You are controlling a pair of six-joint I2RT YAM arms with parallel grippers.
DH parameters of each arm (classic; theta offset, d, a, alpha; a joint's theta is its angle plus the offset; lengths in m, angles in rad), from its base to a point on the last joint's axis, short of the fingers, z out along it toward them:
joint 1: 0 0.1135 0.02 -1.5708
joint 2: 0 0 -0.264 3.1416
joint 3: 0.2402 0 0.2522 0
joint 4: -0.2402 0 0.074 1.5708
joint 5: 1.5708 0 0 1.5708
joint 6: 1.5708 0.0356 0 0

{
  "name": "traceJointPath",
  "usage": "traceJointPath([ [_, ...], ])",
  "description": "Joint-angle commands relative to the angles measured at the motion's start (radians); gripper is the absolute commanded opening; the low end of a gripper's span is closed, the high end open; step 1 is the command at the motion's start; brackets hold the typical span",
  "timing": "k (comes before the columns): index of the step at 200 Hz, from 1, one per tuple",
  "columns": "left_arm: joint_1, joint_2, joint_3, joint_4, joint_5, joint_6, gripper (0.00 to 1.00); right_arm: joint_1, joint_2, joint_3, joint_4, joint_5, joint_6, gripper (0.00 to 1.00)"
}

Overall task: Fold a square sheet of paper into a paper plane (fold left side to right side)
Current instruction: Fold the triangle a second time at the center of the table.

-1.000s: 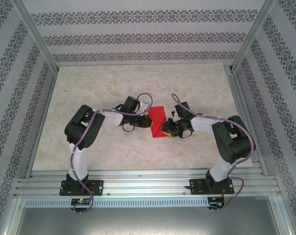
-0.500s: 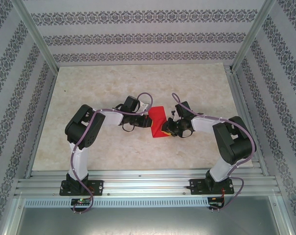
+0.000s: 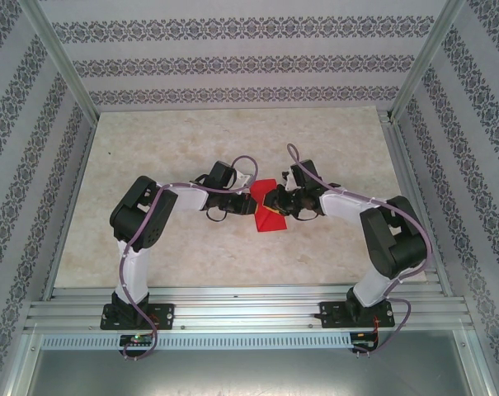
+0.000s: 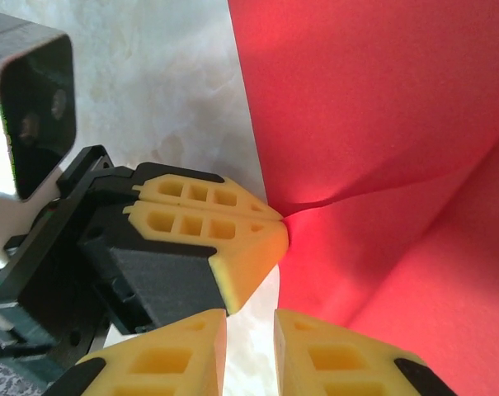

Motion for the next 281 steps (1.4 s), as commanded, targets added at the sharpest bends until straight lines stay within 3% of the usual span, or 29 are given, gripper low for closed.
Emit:
traceJointPath([
  [1,-0.015,0.051,0.016,-0.013,-0.034,0.039,0.10,0.009,0.034,0.034,0.043,-0.010,0.014,0.22],
  [281,-0.018,0.077,0.053,-0.034,-0.078,0.014,0.06,0.007,0.135,0.007,-0.073,0.070,-0.052,0.22],
])
